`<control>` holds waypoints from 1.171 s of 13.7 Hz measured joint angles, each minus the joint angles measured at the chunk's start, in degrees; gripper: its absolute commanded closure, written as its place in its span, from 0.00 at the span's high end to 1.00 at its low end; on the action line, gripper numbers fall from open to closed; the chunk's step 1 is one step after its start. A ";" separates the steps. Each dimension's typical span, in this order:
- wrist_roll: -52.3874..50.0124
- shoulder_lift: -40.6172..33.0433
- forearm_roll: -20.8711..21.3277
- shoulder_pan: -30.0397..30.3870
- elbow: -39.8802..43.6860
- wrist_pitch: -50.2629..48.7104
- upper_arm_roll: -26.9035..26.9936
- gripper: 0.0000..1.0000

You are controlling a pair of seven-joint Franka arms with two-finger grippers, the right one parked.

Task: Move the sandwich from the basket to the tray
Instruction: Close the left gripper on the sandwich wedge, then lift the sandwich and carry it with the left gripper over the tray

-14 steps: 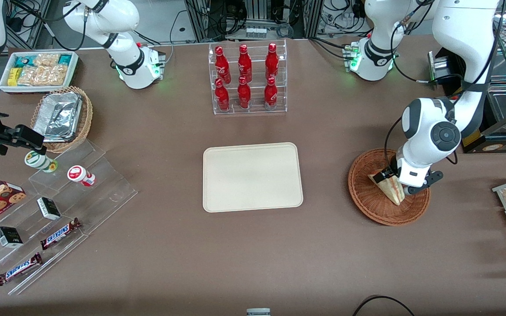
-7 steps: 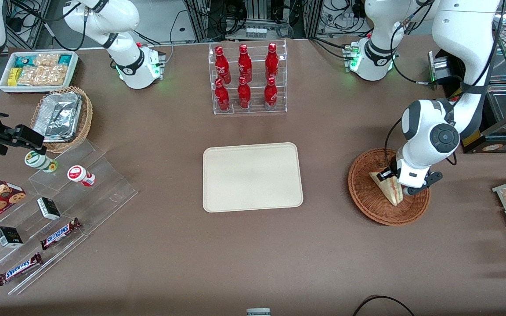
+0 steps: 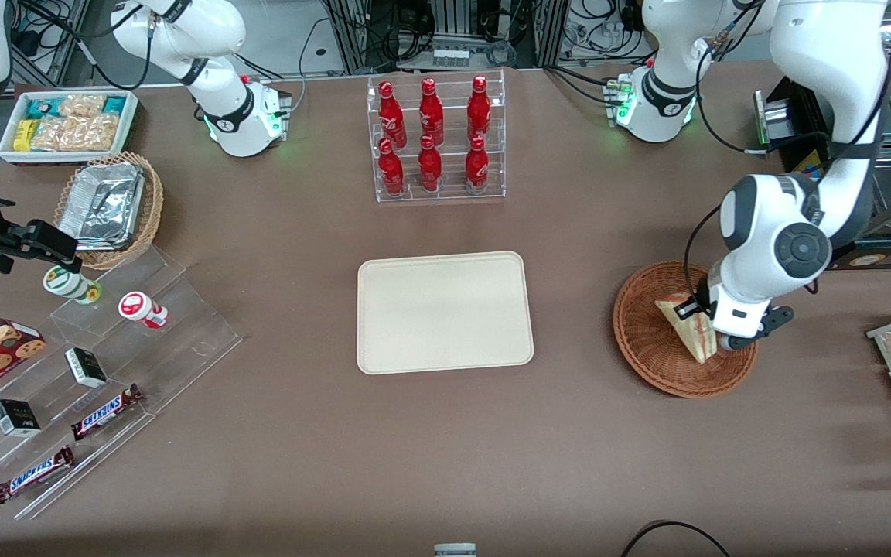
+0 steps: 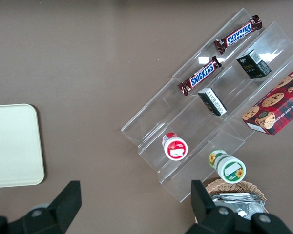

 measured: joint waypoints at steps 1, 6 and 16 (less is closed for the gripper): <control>0.05 -0.27 0.00 -0.13 2.48 -3.06 -0.39 0.00; -0.05 -0.54 0.00 -1.41 5.94 -6.32 -6.71 0.00; -3.52 4.51 0.00 -10.57 11.88 -6.11 -15.04 0.00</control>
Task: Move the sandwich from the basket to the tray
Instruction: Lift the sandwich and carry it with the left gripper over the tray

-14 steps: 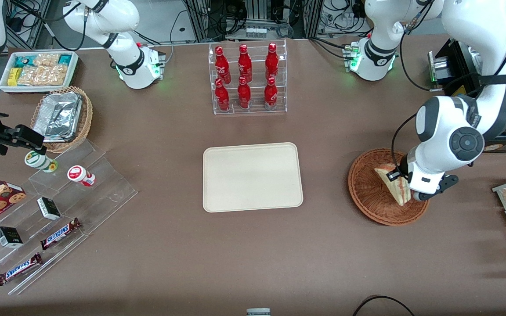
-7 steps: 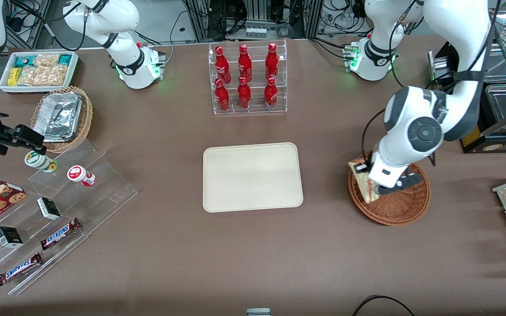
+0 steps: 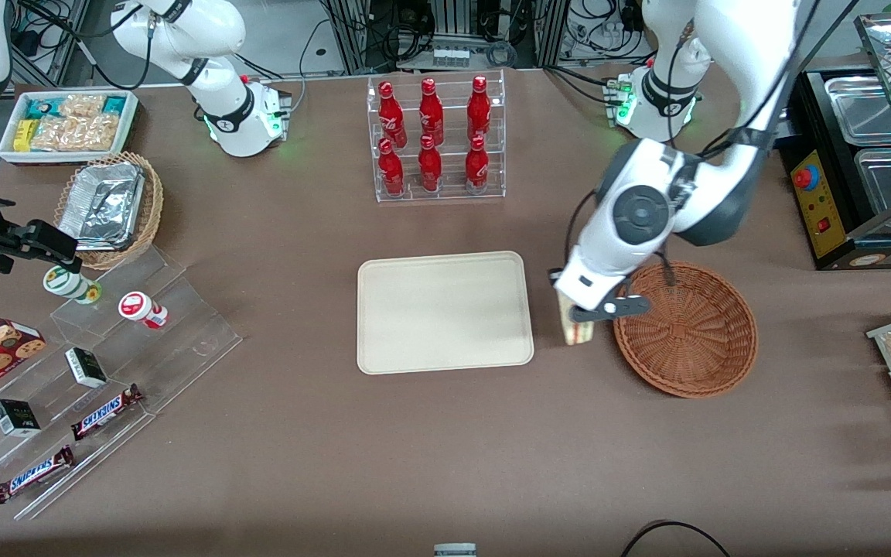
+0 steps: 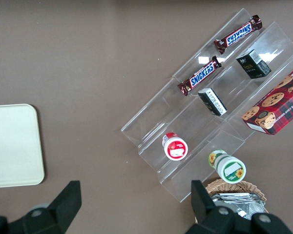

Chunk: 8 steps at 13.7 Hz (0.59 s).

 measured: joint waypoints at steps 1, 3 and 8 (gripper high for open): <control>-0.85 1.77 0.00 -1.91 1.98 0.00 -0.04 0.00; -4.28 5.48 0.05 -5.29 5.51 0.01 -0.07 0.00; -11.14 15.13 4.19 -11.10 15.56 -0.34 -0.07 0.00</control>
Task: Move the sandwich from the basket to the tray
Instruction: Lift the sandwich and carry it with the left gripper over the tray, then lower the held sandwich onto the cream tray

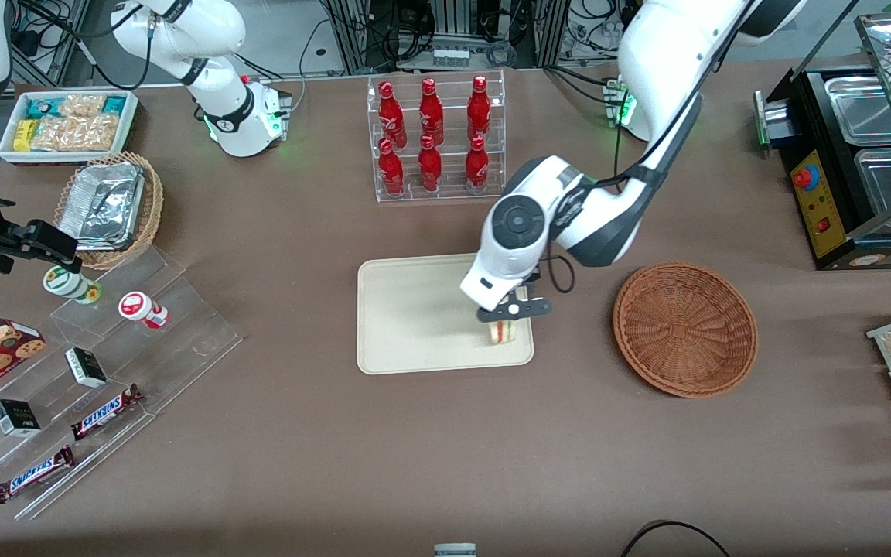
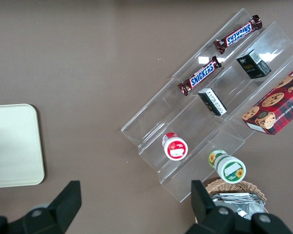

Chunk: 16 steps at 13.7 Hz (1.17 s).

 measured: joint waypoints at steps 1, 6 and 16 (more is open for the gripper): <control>-0.36 1.97 0.15 -0.78 2.32 -0.56 0.01 0.00; -3.78 9.94 0.33 -4.57 11.25 -1.34 0.09 0.00; -9.98 15.37 5.00 -8.54 17.52 -1.88 0.28 0.00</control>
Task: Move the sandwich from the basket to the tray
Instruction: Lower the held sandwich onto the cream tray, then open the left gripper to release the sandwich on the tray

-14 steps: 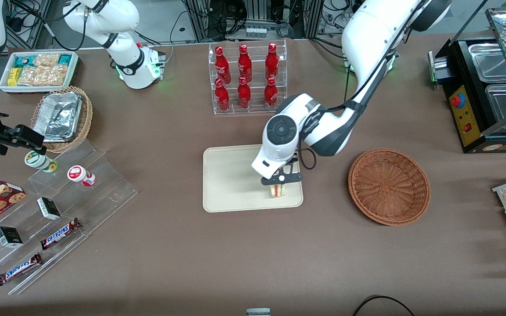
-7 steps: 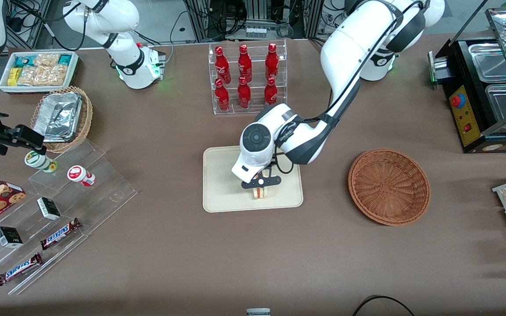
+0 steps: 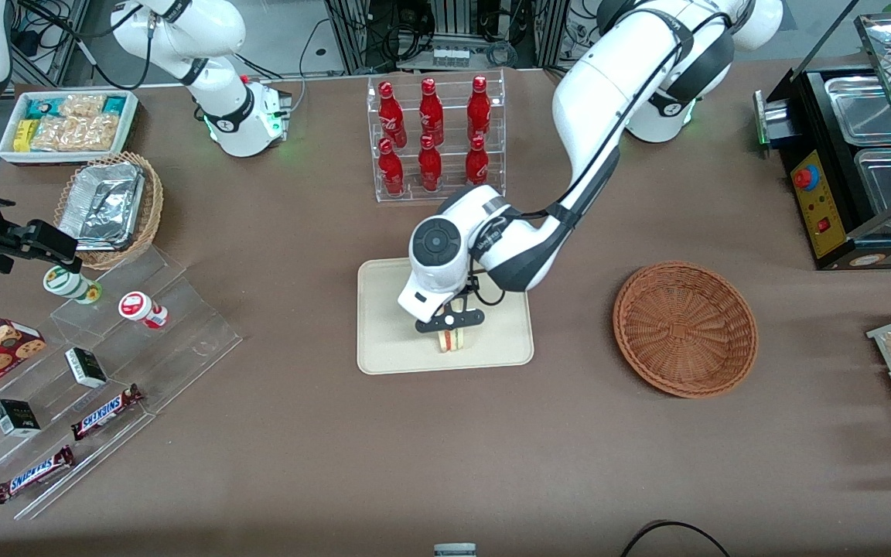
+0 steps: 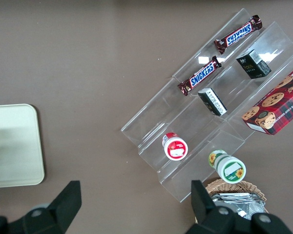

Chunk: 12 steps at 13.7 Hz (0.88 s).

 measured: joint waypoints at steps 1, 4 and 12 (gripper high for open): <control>-0.75 0.12 0.76 -0.34 0.00 -0.02 0.00 0.00; -1.17 0.26 1.05 -0.50 0.00 -0.03 0.11 0.00; -3.24 1.03 1.05 -0.49 -0.22 0.20 0.28 1.00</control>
